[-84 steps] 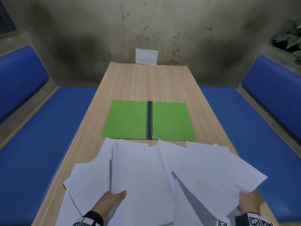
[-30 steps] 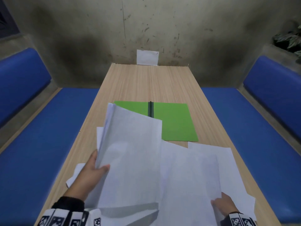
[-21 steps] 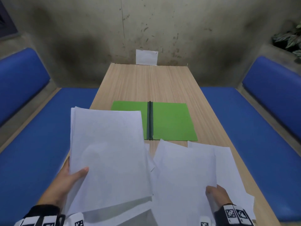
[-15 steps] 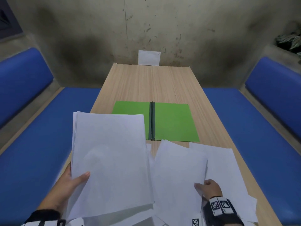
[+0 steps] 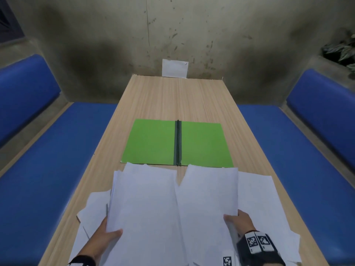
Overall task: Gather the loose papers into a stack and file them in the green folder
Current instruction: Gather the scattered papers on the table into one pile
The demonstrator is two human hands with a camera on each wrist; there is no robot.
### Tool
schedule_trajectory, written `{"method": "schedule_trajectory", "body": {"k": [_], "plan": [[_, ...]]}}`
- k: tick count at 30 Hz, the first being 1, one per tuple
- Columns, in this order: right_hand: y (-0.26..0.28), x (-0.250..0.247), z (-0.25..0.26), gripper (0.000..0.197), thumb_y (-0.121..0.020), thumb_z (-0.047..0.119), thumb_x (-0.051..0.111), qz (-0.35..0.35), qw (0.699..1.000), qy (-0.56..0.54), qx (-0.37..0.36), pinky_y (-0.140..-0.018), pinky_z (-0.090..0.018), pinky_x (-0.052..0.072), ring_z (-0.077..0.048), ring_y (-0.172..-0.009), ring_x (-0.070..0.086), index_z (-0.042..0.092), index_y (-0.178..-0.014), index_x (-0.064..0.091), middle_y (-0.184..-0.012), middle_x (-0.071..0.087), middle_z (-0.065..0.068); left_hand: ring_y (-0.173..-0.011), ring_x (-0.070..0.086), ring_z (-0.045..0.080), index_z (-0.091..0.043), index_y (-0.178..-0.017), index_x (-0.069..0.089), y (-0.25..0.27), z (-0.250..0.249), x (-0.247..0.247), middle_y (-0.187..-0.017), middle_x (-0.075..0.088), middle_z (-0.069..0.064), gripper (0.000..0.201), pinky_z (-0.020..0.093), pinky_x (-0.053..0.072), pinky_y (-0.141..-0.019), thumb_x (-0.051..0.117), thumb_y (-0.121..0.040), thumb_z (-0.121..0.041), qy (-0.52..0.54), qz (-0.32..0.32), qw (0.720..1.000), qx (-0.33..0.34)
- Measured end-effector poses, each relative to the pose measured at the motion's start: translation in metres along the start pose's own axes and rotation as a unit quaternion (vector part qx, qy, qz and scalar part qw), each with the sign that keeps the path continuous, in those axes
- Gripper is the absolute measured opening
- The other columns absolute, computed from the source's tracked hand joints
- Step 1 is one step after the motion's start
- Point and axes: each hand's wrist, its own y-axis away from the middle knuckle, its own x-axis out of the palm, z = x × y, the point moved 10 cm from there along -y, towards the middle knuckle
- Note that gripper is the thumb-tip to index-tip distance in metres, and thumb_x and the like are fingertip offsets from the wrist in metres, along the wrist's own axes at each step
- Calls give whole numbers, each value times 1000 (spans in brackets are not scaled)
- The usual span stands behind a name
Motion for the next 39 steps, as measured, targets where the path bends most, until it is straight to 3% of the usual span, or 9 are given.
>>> {"method": "schedule_trajectory", "body": {"k": [7, 12, 18, 23, 27, 30, 32, 35, 39], "plan": [[7, -54, 22, 28, -87, 7, 56, -129, 989, -28, -64, -95, -46, 49, -36, -100, 62, -3, -111, 62, -107, 66, -22, -102, 48, 27, -1, -138, 32, -8, 14, -12, -116, 51, 15, 62, 40, 37, -97, 57, -82, 8, -90, -57, 994, -26], [49, -134, 73, 32, -90, 7, 57, -206, 956, -152, -145, -82, -37, 43, -31, -92, 56, -8, -119, 56, -105, 59, -20, -102, 49, 24, -4, -139, 32, -5, 2, -12, -119, 51, 12, 62, 39, 39, -98, 57, -83, 4, -127, -57, 990, 5], [53, -101, 103, 40, -85, 12, 64, 15, 925, -314, -213, -66, -22, 60, -6, -70, 74, 4, -124, 54, -89, 78, 4, -99, 61, 25, -21, -135, 38, 8, -27, 5, -115, 61, 6, 55, 36, 48, -78, 56, -86, -7, -62, -25, 997, 41], [58, -8, 84, 31, -88, -5, 52, 149, 950, -230, -150, -60, -27, 61, -17, -67, 74, -1, -119, 56, -76, 78, -1, -104, 62, 27, -28, -125, 42, 22, -65, 39, -118, 62, 5, 51, 35, 49, -82, 61, -84, -4, 15, 34, 995, 89], [63, 36, 73, 77, -51, 12, 82, 179, 953, -214, -121, -63, -31, 58, -26, -79, 69, -2, -121, 52, -94, 72, -13, -99, 69, 18, -34, -119, 51, 35, -87, 68, -109, 72, -3, 81, 30, 55, -78, 88, -46, -32, 16, 90, 989, 116], [69, 52, 73, 113, -17, 34, 96, 221, 942, -227, -112, -70, -31, 58, -29, -94, 70, 9, -119, 54, -107, 72, -15, -94, 70, 8, -42, -109, 55, 40, -100, 81, -102, 72, -18, 49, 23, 56, -71, 78, -71, -22, 17, 97, 984, 149], [76, 58, 77, 107, -17, 38, 96, 252, 935, -220, -116, -68, -30, 59, -27, -90, 73, 5, -113, 61, -103, 75, -13, -101, 67, 8, -42, -109, 56, 44, -107, 83, -107, 72, -15, 31, 28, 54, -82, 67, -81, -33, 30, 79, 984, 154], [83, 49, 92, 100, -14, 44, 94, 231, 935, -222, -150, -62, -28, 59, -23, -77, 75, 4, -101, 67, -89, 78, -10, -111, 61, 4, -31, -123, 53, 53, -123, 84, -121, 66, -9, 89, 26, 49, -93, 59, -50, -82, 58, 80, 971, 216], [103, 26, 122, 38, -65, 23, 83, 179, 925, -246, -227, -58, -22, 59, -18, -71, 75, 4, -95, 70, -78, 79, -5, -86, 70, 8, -27, -101, 61, 64, -142, 82, -93, 76, -7, 54, 16, 55, -64, 86, -54, -40, 29, 39, 966, 254]]}}
